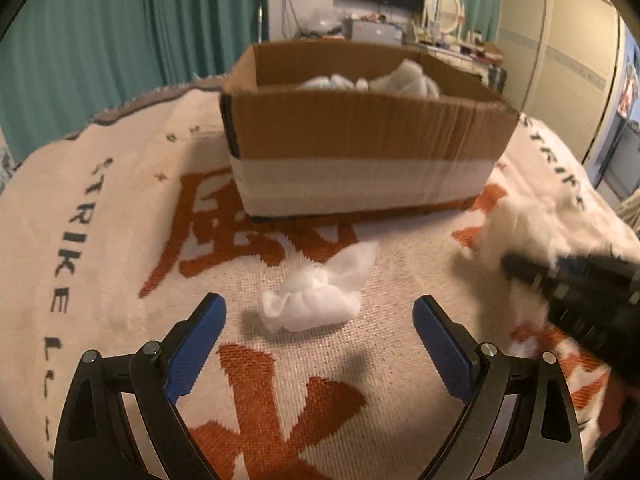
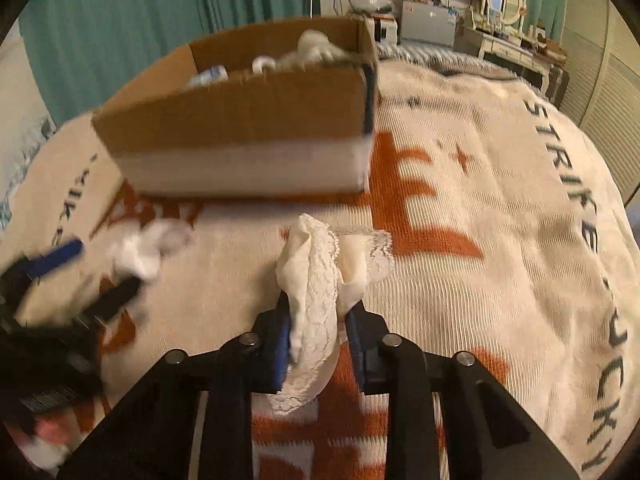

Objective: Organize soft objects
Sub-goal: 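Grasp the white tissue with the left tool while the right tool grasps the lace cloth, then carry the tissue and lace cloth into the box and open both tools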

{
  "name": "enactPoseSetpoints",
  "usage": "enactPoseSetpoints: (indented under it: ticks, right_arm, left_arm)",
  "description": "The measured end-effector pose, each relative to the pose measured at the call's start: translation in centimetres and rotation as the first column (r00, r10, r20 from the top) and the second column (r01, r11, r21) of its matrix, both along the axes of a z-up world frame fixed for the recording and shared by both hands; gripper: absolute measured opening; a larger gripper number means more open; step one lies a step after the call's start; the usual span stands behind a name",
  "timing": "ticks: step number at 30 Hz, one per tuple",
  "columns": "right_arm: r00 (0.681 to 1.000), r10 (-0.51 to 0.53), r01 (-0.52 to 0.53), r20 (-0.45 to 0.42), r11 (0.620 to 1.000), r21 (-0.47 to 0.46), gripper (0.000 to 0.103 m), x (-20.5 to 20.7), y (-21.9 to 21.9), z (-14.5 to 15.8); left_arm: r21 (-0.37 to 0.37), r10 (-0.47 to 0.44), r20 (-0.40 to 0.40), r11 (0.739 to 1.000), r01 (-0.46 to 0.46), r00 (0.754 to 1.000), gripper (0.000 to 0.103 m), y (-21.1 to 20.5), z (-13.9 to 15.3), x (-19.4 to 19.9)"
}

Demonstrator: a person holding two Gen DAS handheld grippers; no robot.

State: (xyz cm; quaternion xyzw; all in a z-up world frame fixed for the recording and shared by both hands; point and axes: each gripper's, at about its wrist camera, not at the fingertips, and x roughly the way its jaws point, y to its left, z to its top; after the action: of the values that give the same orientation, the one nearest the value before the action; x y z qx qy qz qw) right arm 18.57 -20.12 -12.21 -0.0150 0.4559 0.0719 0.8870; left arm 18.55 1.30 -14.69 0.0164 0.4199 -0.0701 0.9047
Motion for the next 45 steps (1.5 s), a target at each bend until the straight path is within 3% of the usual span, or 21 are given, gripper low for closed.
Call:
enactPoseSetpoints:
  ticks: [4, 9, 10, 13, 20, 25, 30, 33, 45]
  right_arm:
    - [0.999, -0.001, 0.001, 0.053, 1.0, 0.001, 0.022, 1.1, 1.0, 0.6]
    - [0.999, 0.007, -0.007, 0.051, 1.0, 0.011, 0.022, 1.6, 1.7, 0.3]
    - [0.999, 0.007, -0.008, 0.046, 1.0, 0.014, 0.022, 1.7, 1.7, 0.1]
    - [0.999, 0.006, -0.007, 0.04, 1.0, 0.017, 0.022, 1.7, 1.9, -0.1]
    - [0.998, 0.01, -0.011, 0.057, 1.0, 0.029, 0.018, 0.6, 1.4, 0.4]
    - [0.997, 0.028, -0.031, 0.078, 0.999, 0.041, 0.018, -1.2, 1.1, 2.2]
    - [0.99, 0.051, -0.057, 0.129, 0.997, 0.048, 0.017, -3.8, 1.0, 5.8]
    - [0.986, 0.052, -0.065, 0.161, 0.995, 0.074, 0.017, -5.7, 0.8, 8.2]
    - [0.943, 0.106, -0.137, 0.316, 0.987, 0.078, 0.017, -11.7, 1.6, 17.3]
  left_arm:
    - [-0.024, 0.018, -0.022, 1.0, -0.019, 1.0, 0.094, 0.7, -1.1, 1.0]
    - [-0.082, 0.023, -0.063, 0.996, -0.028, 0.998, 0.076, 1.6, -2.1, 2.4]
    - [-0.101, 0.012, -0.074, 0.995, -0.019, 0.997, 0.062, 1.6, -2.3, 2.5]
    - [-0.101, -0.022, -0.067, 0.995, 0.015, 0.998, 0.045, 1.1, -2.2, 2.1]
    - [-0.058, -0.063, -0.021, 0.996, 0.062, 0.998, 0.043, -0.4, -0.6, -0.9]
    - [-0.083, -0.09, -0.018, 0.993, 0.088, 0.996, 0.043, -0.1, 1.3, -2.6]
    - [-0.041, -0.064, 0.031, 0.997, 0.065, 0.997, 0.043, 0.0, 4.9, -4.8]
    - [-0.055, -0.07, 0.066, 0.996, 0.073, 0.995, 0.043, 0.2, 7.5, -6.3]
    - [-0.02, -0.096, 0.245, 0.994, 0.104, 0.965, 0.043, -0.1, 17.5, -10.0]
